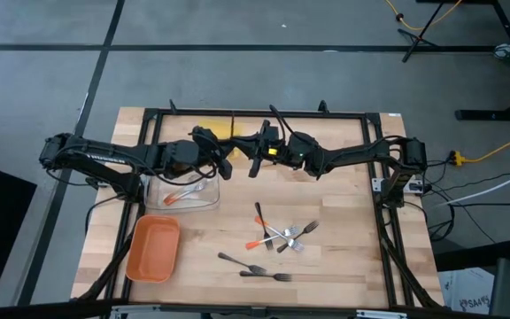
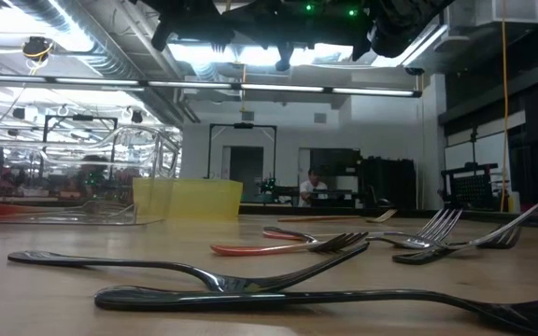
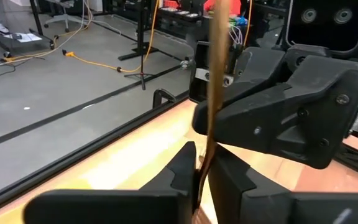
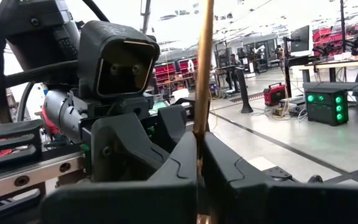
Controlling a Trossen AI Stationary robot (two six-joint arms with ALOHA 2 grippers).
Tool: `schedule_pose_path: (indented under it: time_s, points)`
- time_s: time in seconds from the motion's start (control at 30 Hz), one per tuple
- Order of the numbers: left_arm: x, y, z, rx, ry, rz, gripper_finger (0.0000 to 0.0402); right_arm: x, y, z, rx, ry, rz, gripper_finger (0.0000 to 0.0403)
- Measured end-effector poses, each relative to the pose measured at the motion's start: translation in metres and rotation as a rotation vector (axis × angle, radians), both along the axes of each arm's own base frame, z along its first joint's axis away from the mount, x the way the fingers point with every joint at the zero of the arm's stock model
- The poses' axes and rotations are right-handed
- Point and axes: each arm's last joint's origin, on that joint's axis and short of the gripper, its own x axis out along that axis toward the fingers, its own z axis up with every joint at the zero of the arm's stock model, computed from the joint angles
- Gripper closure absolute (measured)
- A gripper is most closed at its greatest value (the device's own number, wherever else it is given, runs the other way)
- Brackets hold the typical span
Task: Sort silverware by color (type)
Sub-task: Put the gold fork into the yellow bin
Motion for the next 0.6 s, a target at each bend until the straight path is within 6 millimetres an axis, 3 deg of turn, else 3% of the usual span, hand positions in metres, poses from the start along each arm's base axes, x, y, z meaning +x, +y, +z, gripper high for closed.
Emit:
schedule_pose_path:
  time_s: [0.2,0.6]
  points:
    - [-0.0003,0.0005,0.0000,0.004,0.000,0.018,0.0396,0.0000,0.0000,-0.0001,0.000,0.001,0.000,0.0402]
    - [-0.0003,0.0004,-0.0003,0.001,0.001,0.012,0.0399,0.0003,0.0003,-0.0015,0.000,0.017,0.002,0.0403]
